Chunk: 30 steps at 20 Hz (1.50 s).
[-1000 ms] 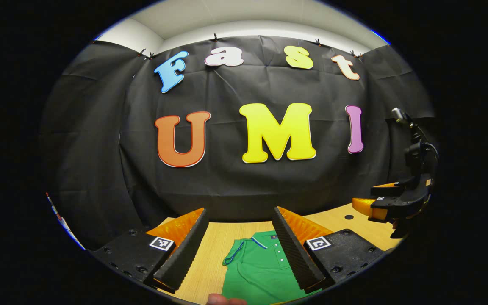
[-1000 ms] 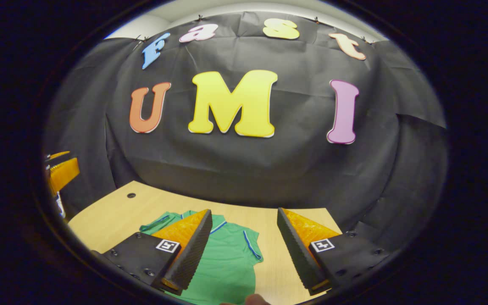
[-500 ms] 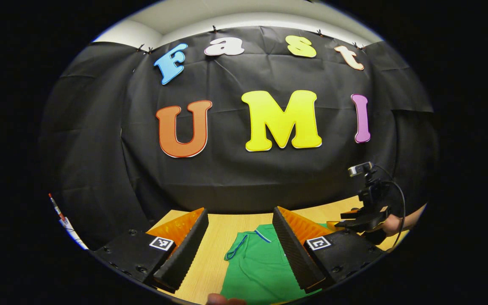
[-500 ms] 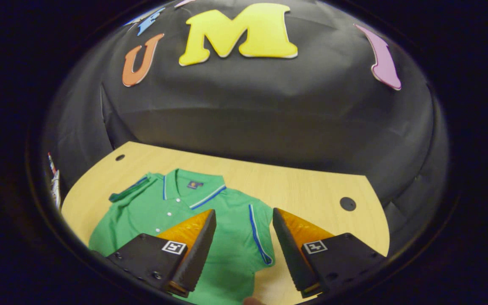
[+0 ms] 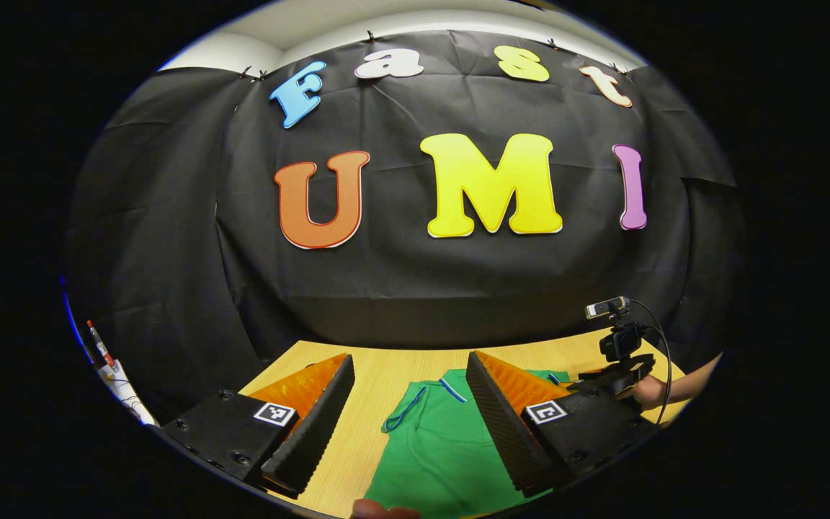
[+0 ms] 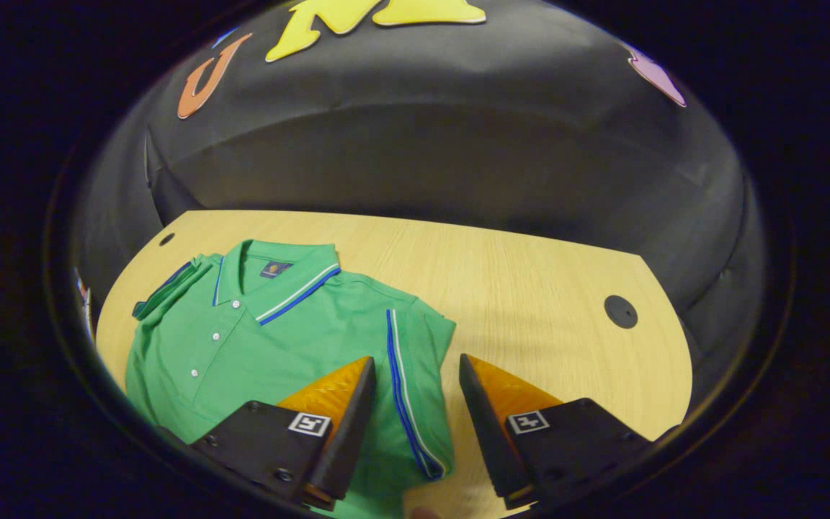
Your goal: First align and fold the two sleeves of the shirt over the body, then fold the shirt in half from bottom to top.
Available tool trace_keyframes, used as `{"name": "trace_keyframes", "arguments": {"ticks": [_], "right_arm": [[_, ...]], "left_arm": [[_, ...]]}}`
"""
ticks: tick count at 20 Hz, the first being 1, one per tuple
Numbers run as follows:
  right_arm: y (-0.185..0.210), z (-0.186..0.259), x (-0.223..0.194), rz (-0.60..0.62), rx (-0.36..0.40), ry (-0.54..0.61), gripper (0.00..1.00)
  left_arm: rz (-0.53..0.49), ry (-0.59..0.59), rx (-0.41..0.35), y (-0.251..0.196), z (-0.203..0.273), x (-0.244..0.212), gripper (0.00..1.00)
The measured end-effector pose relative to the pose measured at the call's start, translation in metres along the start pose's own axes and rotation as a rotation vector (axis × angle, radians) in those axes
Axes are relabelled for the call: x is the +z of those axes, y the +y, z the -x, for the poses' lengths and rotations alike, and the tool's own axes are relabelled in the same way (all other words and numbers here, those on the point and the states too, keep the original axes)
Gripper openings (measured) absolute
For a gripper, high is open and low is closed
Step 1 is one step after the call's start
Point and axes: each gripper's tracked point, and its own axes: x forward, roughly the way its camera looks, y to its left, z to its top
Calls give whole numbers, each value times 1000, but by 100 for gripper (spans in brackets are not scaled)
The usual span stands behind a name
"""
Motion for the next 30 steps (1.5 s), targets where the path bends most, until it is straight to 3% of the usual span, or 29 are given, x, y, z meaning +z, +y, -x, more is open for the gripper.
{"name": "trace_keyframes", "arguments": {"ticks": [5,7,9,11,17,18,20,21,30], "right_arm": [[4,-19,7,61,-16,9,69],[4,-23,9,54,-20,2,51],[0,-20,9,52,-40,13,50],[0,-22,9,31,-41,15,25],[1,-13,14,-63,-16,29,25],[-9,-28,-3,-50,-85,28,26],[-16,-15,15,-79,-101,40,0],[-14,-16,15,-96,-96,49,4],[4,12,45,-143,-47,10,4]], "left_arm": [[10,20,12,0,1,-6,100],[11,17,25,5,6,-7,100],[13,21,37,10,8,-9,100],[20,27,47,14,10,-12,100],[33,37,54,21,14,-20,100],[37,41,55,22,16,-22,100],[39,44,62,28,20,-25,100],[39,42,66,31,22,-25,100],[53,33,81,51,22,-30,100]]}}
